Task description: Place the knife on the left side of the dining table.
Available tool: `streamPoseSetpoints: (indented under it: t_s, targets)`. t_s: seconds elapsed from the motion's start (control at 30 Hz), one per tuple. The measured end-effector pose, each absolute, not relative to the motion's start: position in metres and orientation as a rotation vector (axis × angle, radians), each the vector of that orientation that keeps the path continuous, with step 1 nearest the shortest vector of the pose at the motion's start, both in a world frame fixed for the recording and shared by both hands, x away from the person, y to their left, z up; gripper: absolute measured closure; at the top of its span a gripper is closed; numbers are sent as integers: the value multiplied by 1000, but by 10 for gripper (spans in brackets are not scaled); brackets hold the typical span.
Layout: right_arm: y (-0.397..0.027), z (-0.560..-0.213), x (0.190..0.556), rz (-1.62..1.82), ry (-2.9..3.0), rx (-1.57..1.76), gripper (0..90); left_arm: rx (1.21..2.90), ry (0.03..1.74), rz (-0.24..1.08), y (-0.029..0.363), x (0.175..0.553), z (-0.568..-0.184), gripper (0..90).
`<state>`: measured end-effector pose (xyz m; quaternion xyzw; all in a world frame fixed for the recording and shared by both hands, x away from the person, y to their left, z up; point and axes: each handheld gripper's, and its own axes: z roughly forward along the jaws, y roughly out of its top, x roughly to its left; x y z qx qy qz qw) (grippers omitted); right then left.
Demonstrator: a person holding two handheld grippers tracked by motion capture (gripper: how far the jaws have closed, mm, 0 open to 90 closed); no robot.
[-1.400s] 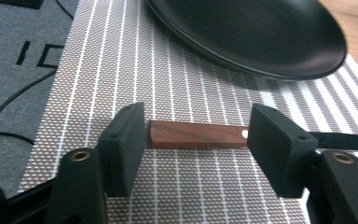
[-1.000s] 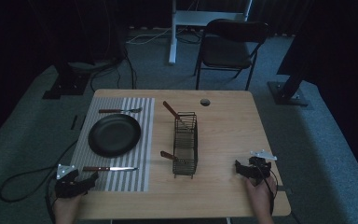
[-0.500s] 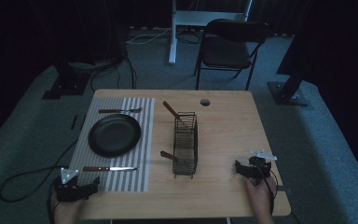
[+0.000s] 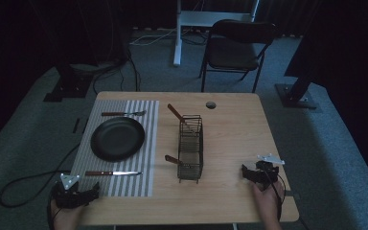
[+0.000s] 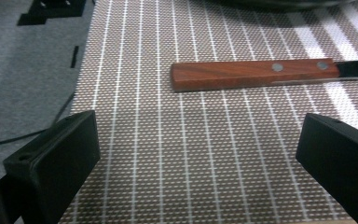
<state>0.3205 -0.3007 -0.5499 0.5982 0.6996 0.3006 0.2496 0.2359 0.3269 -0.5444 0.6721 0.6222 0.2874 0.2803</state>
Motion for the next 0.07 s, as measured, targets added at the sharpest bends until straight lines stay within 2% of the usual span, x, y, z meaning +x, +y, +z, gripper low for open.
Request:
streamPoseSetpoints:
  t_s: [0.07]
  targets:
    - [-301,-550,321,818,1905,1629,115,1800,1675,771,328,236,-545,3]
